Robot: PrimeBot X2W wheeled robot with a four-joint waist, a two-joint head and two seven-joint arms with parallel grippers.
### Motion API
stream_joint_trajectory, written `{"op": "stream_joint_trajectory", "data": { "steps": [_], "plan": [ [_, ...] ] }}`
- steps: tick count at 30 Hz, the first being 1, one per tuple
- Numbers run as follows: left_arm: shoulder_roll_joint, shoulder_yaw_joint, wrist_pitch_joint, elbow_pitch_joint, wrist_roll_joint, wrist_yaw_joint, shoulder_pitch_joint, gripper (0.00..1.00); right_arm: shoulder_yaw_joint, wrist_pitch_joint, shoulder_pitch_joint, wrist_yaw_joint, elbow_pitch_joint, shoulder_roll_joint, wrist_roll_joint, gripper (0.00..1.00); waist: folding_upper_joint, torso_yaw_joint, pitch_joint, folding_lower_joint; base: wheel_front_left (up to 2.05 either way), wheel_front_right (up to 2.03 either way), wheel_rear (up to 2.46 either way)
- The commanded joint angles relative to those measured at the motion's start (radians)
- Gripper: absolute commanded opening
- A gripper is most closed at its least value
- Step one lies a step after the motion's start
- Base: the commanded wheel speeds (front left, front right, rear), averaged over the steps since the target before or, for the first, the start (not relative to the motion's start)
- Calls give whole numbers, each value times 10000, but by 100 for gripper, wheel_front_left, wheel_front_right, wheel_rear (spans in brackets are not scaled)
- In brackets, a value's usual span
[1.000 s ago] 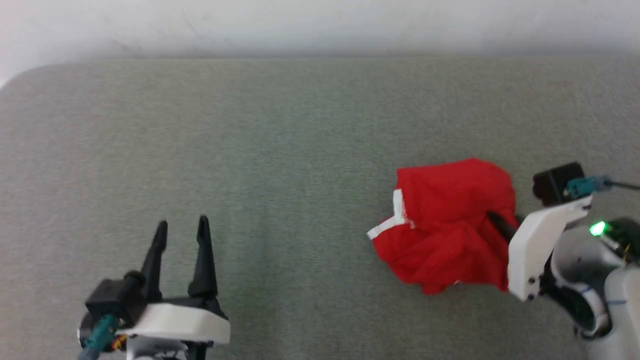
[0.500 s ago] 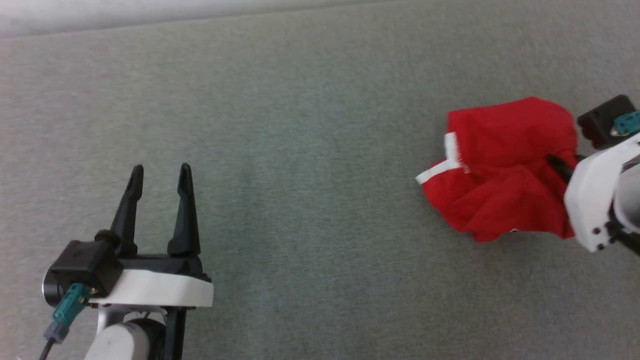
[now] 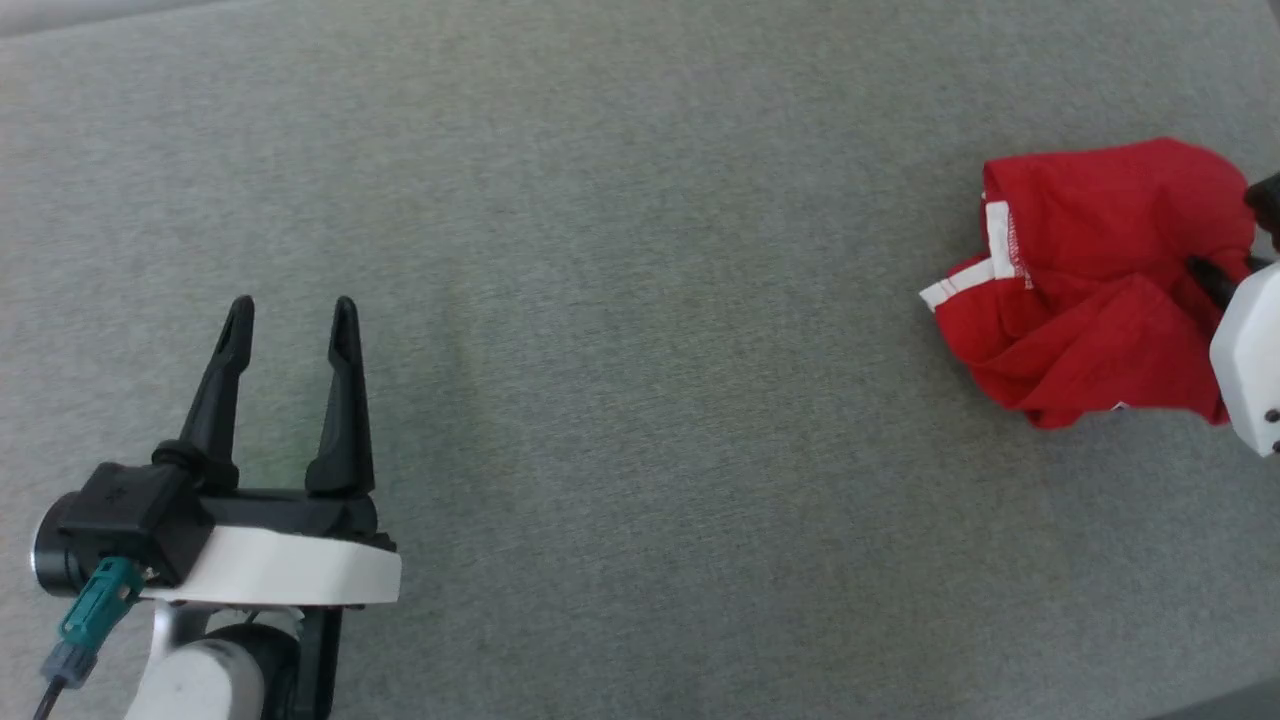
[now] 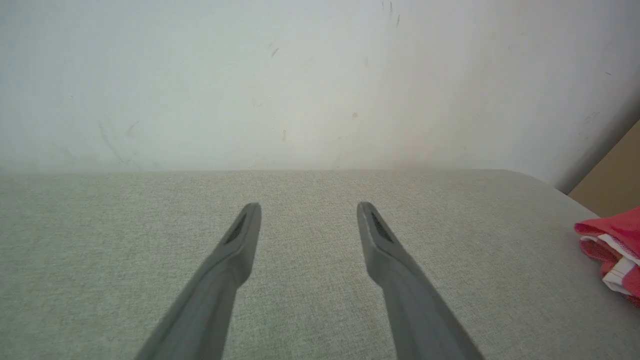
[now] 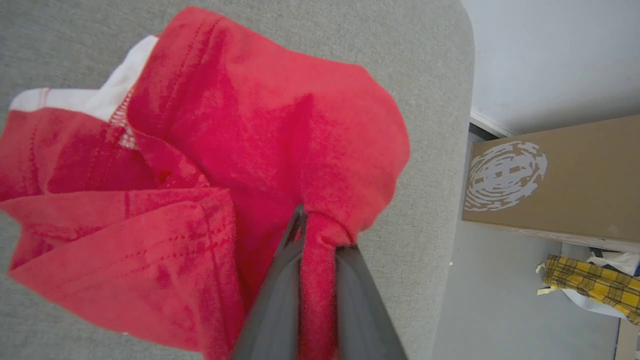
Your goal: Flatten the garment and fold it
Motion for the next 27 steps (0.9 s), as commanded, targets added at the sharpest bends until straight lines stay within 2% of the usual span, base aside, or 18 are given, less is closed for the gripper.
{"op": "stream_joint_trajectory", "data": {
  "steps": [1, 14, 22, 27],
  "plan": [
    [75, 29, 11, -76, 118, 68, -171, 100, 5, -89, -192, -11, 26, -42, -65, 0, 0, -268, 233, 0, 0, 0, 0],
    [579, 199, 488, -816, 380, 173, -291, 100, 393, -1321, -1271, -11, 986, -570, -942, 0, 0, -788, 828, 0, 0, 0, 0],
    [798, 214, 711, -1158, 490, 185, -352, 100, 624, -1833, -1817, -11, 1649, -1011, -1337, 0, 0, -772, 1153, 0, 0, 0, 0],
    [874, 248, 649, -1453, 636, 229, -525, 100, 619, -2148, -2041, -11, 2063, -1042, -1448, 0, 0, -706, 1435, 0, 0, 0, 0]
  ]
}}
